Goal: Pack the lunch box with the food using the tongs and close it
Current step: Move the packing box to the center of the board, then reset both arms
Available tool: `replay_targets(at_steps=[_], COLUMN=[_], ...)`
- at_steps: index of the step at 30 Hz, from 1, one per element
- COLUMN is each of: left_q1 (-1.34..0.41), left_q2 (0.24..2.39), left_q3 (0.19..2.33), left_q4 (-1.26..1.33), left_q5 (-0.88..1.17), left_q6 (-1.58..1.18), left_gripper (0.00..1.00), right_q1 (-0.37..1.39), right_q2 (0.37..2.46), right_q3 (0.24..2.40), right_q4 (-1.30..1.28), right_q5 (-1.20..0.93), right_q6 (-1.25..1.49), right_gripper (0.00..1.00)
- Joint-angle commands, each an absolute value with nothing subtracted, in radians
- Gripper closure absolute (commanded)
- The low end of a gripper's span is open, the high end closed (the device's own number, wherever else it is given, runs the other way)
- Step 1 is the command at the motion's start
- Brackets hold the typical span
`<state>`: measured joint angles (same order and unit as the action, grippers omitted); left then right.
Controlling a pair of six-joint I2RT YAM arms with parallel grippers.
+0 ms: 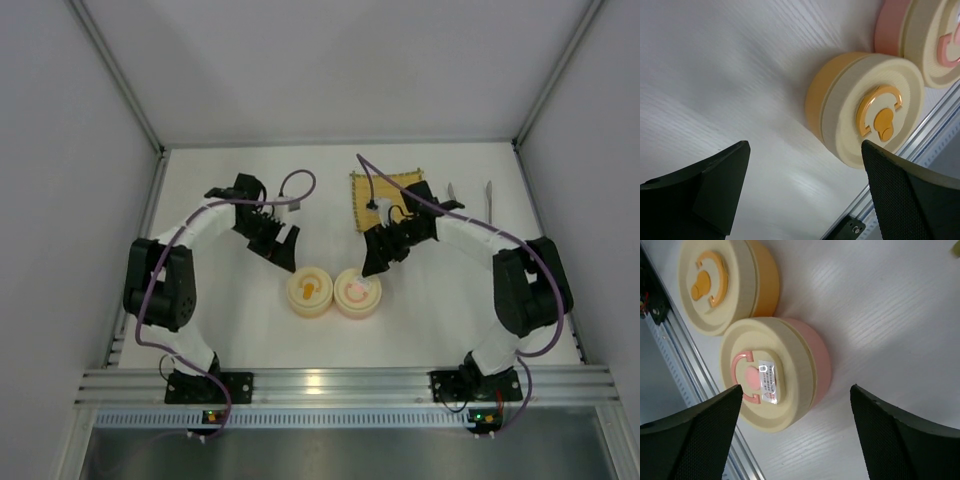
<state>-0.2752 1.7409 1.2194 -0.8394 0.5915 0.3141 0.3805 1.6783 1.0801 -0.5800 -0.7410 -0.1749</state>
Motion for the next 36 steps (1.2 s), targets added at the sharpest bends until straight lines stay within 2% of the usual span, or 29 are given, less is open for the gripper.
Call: replay_targets(at_steps=[1, 4, 9, 12, 18, 21, 26, 36], left_q1=[-0.207, -0.192, -0.164, -0.1, -0.006, 0.083, 0.161, 0.252], left_q2=[1.648, 1.608, 1.474, 1.413, 1.315, 1.264, 1.243, 1.244], left_q3=[1.395, 1.456, 1.408, 1.364, 1.281, 1.205, 1.082, 1.009], left_q4=[-0.919, -0.966, -0.881, -0.842, -0.822, -0.785, -0.721, -0.649], left_q5=[0.615, 0.614, 0.561, 0.592, 0.479, 0.483, 0.462, 0.434], left_q6=[0.345, 0.353, 0.299, 0.218, 0.195, 0.212, 0.258, 0.249], left_gripper=[0.02, 0.02, 0.02, 0.02, 0.02, 0.02, 0.02, 0.02], right_q1=[0.339, 0.307, 0.241, 0.143, -0.124, -0.175, -0.184, -0.215], right_q2=[1.556, 1.493, 1.387, 1.31, 1.215, 1.152, 1.078, 1.069], right_q3=[1.209, 1.268, 1.273, 1.215, 1.164, 1.063, 0.873, 0.805], right_q4=[-0.623, -0.646, -0.624, -0.594, -0.684, -0.651, -0.552, -0.514], right_q5=[-0.773, -0.773, -0.72, -0.71, -0.693, -0.655, -0.574, -0.563], right_q6=[-0.209, -0.232, -0.218, -0.192, -0.273, -0.276, -0.279, -0.275], right_gripper=[0.11, 0.01, 0.01, 0.01, 0.01, 0.01, 0.01, 0.01])
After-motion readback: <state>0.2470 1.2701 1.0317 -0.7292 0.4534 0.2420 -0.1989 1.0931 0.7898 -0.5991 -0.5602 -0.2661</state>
